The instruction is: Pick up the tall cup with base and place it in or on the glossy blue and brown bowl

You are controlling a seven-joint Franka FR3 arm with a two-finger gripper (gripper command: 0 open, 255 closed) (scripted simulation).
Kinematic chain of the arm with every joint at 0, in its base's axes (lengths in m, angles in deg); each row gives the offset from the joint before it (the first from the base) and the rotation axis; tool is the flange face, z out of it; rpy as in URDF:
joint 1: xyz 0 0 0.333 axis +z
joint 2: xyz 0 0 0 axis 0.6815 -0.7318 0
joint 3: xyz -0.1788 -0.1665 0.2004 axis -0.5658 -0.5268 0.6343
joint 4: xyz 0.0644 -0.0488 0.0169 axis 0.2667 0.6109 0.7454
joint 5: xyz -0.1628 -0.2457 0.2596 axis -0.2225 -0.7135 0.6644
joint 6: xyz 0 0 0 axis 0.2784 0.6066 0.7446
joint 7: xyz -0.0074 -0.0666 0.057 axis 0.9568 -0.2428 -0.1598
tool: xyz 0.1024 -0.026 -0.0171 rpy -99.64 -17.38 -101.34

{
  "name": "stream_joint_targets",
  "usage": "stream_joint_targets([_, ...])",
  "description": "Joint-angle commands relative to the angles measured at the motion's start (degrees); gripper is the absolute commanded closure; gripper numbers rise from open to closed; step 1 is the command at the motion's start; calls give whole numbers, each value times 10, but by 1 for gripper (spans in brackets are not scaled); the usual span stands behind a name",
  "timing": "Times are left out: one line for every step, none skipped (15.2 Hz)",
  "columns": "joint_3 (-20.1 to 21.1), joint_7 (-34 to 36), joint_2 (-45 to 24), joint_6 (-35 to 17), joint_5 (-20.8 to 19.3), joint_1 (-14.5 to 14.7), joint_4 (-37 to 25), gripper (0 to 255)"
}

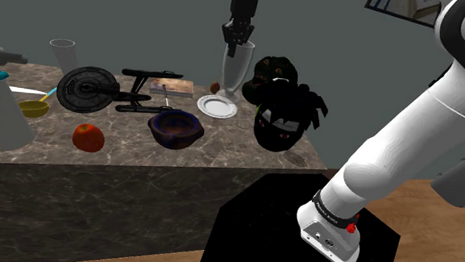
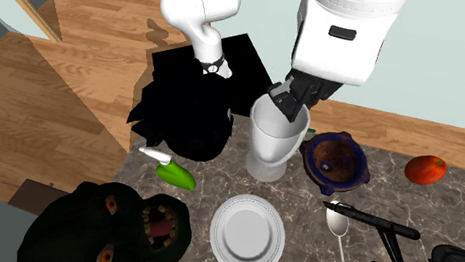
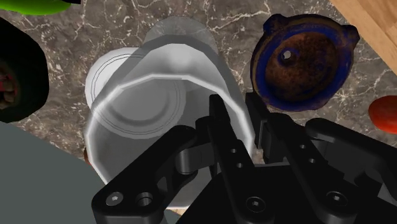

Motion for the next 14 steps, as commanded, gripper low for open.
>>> stream_joint_targets([7, 13, -6, 13, 0, 6, -20, 255])
stream_joint_targets([15, 27, -13, 22, 0, 11, -35, 255])
stream_joint_targets([22, 40, -21, 30, -1, 17, -51, 255])
stream_joint_targets([29, 53, -30, 39, -2, 23, -68, 255])
stream_joint_targets([36, 66, -40, 47, -3, 29, -86, 255])
stream_joint_targets([43, 80, -50, 56, -5, 35, -105, 255])
stream_joint_targets([50, 93, -61, 66, -8, 42, -125, 255])
stream_joint_targets([57, 107, -73, 76, -10, 49, -147, 255])
stream_joint_targets([64, 121, -85, 86, -13, 56, -169, 255])
stream_joint_targets([71, 134, -99, 97, -17, 63, -193, 255])
stream_joint_targets([77, 148, -114, 108, -21, 71, -218, 255])
stream_joint_targets([84, 162, -130, 120, -26, 80, -245, 255])
stream_joint_targets([90, 176, -147, 133, -32, 89, -273, 255])
stream_joint_targets([96, 189, -165, 146, -38, 99, -304, 255])
